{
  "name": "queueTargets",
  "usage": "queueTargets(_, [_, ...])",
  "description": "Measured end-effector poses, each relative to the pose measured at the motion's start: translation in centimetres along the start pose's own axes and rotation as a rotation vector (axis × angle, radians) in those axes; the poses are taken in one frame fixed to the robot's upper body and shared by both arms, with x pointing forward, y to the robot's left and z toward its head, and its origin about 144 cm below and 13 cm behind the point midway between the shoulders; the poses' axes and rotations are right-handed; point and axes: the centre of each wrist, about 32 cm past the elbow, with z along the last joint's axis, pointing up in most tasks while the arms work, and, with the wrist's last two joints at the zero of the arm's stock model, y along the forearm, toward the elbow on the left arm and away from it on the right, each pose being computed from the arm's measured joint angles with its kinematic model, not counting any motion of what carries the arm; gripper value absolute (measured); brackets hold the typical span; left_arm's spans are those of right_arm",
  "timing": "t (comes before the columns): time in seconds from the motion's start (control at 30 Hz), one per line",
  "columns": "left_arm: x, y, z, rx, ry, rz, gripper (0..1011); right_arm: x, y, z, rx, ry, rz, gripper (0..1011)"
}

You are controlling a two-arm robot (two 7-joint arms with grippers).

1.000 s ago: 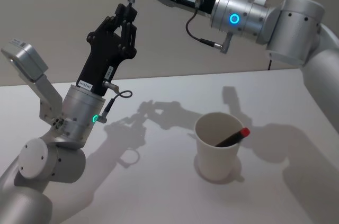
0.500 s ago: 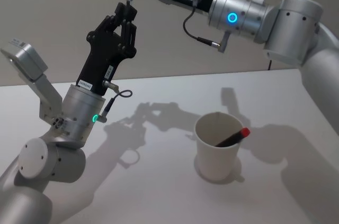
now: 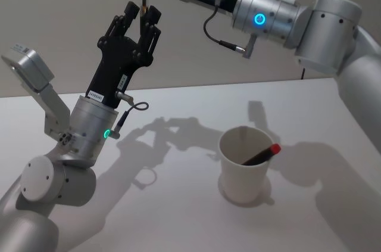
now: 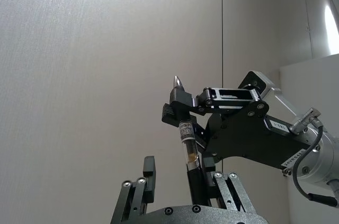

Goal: Place the pen into the pen holder.

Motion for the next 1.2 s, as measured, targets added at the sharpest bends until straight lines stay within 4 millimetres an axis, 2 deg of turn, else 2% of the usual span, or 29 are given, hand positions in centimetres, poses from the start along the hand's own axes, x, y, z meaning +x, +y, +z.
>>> queueTargets(0.07, [0.0, 0.0, 0.0, 0.000, 0.000, 0.000, 553, -0.1, 0.0, -0.1, 0.000, 0.000, -0.002, 143])
queueTargets(0.1, [0.0, 0.0, 0.0, 0.000, 0.000, 0.000, 553, -0.1, -0.1, -0.1, 0.000, -0.001, -0.002, 143])
queueTargets(0.17, [0.0, 0.0, 0.0, 0.000, 0.000, 0.000, 658, -0.1, -0.1, -0.1, 0.001, -0.004, -0.004, 143])
queueTargets(0.33, [0.0, 0.0, 0.0, 0.001, 0.000, 0.000, 795, -0.3, -0.4, 0.2, 0.004, -0.019, -0.010, 142])
queueTargets(0.4, [0.0, 0.0, 0.0, 0.000, 0.000, 0.000, 827, -0.3, -0.7, 0.6, 0.009, -0.032, -0.016, 142])
queueTargets(0.47, [0.0, 0.0, 0.0, 0.000, 0.000, 0.000, 917, -0.4, -1.1, 1.2, 0.017, -0.050, -0.024, 141])
queueTargets(0.5, [0.0, 0.0, 0.0, 0.000, 0.000, 0.000, 917, -0.4, -1.1, 1.2, 0.017, -0.050, -0.024, 141])
queueTargets(0.53, [0.0, 0.0, 0.0, 0.000, 0.000, 0.000, 963, -0.5, -1.4, 1.6, 0.022, -0.064, -0.031, 141])
queueTargets(0.63, [0.0, 0.0, 0.0, 0.000, 0.000, 0.000, 1001, -0.7, -2.1, 2.6, 0.037, -0.097, -0.048, 141])
queueTargets(1.03, [0.0, 0.0, 0.0, -0.002, -0.001, -0.001, 1001, -1.7, -5.6, 6.1, 0.122, -0.218, -0.132, 141])
queueTargets(1.2, [0.4, 0.0, 0.5, 0.005, -0.022, 0.011, 1001, -2.1, -8.1, 7.3, 0.169, -0.260, -0.186, 141])
